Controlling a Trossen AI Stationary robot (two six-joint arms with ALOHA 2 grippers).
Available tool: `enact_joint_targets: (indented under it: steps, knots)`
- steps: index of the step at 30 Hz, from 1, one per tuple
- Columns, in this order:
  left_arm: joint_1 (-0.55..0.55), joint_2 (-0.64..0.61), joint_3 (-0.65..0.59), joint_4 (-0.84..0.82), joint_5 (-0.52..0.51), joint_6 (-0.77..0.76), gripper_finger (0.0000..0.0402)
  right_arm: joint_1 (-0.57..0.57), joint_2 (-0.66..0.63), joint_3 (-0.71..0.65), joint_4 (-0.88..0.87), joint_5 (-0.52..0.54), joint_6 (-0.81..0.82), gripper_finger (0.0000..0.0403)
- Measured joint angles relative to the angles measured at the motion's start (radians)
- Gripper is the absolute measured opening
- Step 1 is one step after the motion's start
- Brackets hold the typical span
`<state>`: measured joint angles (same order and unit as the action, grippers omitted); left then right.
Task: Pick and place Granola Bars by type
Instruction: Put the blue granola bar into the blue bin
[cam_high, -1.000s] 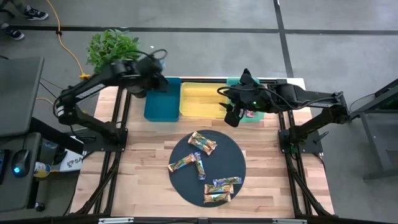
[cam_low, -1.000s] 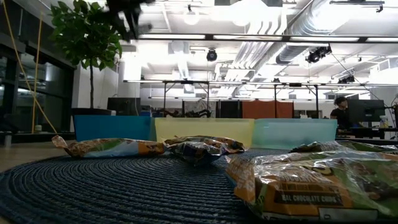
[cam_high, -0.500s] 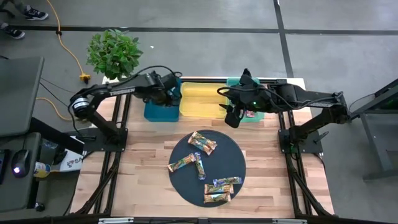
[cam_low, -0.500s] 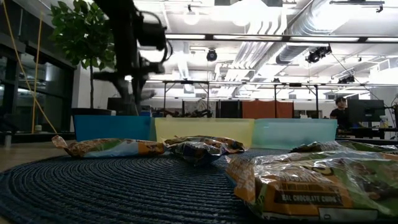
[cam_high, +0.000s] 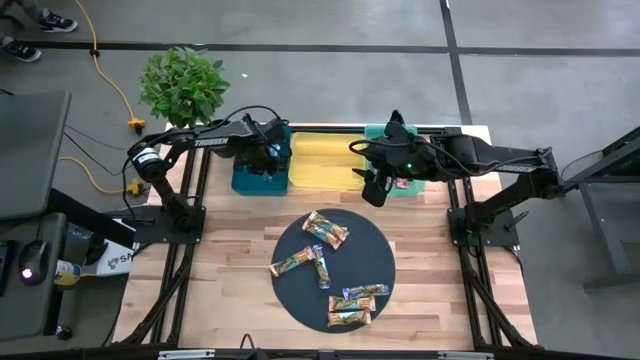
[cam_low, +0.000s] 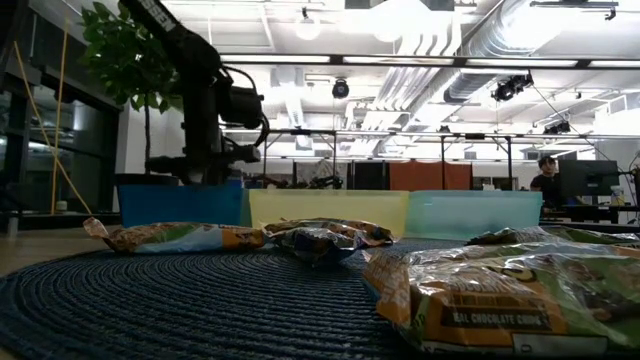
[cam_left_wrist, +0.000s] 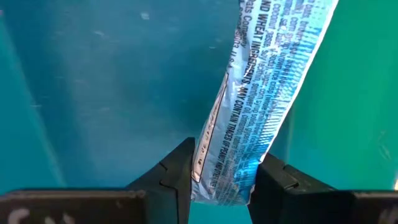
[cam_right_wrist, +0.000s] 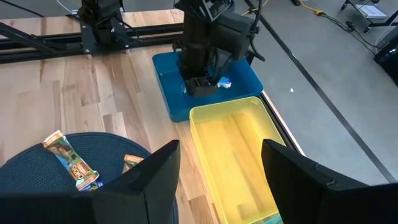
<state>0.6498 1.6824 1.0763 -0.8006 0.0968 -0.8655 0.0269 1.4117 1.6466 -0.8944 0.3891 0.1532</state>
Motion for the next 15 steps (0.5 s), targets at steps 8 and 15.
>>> enact_joint_targets:
  steps: [8, 15]
  knots:
    - [-0.002, 0.017, 0.0, 0.049, -0.005, 0.004, 0.0111, 0.0, 0.0, 0.0, 0.0, -0.006, 0.0, 0.0211]
    - [-0.002, 0.018, 0.0, 0.05, -0.006, 0.011, 0.0111, 0.0, 0.0, 0.0, 0.0, -0.007, 0.0, 0.0211]
